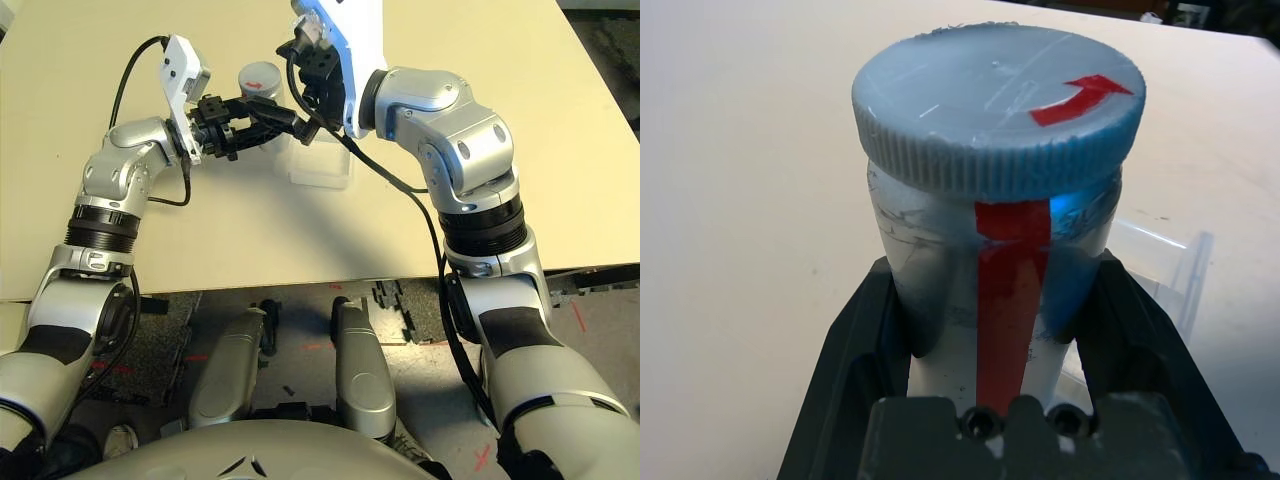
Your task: Pour the medicine from the bottle into the box.
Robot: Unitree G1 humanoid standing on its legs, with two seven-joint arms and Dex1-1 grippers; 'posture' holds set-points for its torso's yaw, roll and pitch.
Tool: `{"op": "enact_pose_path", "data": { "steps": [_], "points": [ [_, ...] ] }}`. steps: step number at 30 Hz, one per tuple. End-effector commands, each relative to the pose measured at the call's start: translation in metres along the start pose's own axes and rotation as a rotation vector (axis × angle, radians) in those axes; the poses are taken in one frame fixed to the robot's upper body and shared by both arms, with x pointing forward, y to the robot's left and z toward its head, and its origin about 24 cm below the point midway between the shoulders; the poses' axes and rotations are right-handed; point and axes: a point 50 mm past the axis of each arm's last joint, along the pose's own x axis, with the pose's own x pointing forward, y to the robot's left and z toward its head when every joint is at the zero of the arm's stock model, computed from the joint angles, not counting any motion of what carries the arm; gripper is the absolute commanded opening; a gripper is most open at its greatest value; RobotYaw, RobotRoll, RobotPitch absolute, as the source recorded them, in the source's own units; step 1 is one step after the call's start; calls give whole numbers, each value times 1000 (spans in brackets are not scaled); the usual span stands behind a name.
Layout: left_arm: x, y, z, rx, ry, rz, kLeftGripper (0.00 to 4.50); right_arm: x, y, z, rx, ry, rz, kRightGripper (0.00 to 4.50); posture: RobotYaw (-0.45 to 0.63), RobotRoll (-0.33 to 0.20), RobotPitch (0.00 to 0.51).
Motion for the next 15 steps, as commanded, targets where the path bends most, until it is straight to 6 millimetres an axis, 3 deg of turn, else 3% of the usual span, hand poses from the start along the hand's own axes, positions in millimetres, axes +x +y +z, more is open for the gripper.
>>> {"op": "enact_pose_path", "data": {
  "steps": [1,8,15],
  "points": [
    [4,-4,8,78,4,-52,2459,4,1,1,19,21,6,4500,-7,0,223],
    [0,-1,8,101,4,-37,2459,6,-2,-1,57,11,-19,4500,-1,0,219],
    [-20,5,-6,62,33,41,2459,8,-1,0,67,-20,-15,4500,13,0,214]
  ]
}}
